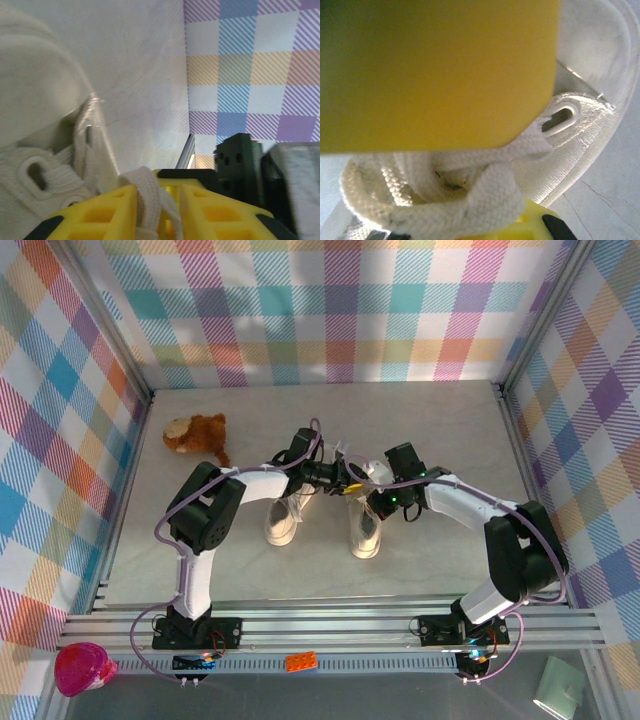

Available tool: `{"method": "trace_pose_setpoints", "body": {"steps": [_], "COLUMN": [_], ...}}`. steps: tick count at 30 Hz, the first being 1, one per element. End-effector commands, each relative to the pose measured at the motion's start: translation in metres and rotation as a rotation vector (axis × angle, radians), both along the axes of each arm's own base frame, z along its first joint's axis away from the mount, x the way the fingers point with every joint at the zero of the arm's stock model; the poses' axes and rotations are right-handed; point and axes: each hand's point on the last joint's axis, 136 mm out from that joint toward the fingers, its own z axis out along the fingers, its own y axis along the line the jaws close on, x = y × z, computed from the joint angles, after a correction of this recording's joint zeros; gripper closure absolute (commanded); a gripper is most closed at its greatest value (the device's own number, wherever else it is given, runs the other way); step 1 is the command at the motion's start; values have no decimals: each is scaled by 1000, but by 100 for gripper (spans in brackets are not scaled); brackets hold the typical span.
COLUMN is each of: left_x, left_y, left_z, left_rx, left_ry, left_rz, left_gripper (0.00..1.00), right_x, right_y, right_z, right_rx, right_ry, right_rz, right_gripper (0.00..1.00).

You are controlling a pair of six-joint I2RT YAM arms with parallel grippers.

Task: Tie the shoes

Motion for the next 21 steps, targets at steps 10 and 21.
{"method": "trace_pose_setpoints", "body": {"steps": [10,21], "left_x": [-4,-5], "left_y": [3,10], "left_z": [37,4], "left_rx": [-83,61], "left_ry": [-133,-157], "left_rz": [-15,-85], "left_gripper": [76,69], "right_x": [-13,-12], "right_y": [-3,-1], "right_z": [1,-2], "right_rx": [-47,-55], "right_ry": [-29,-29], "right_rz": [59,71], "right_gripper": [100,100]}}
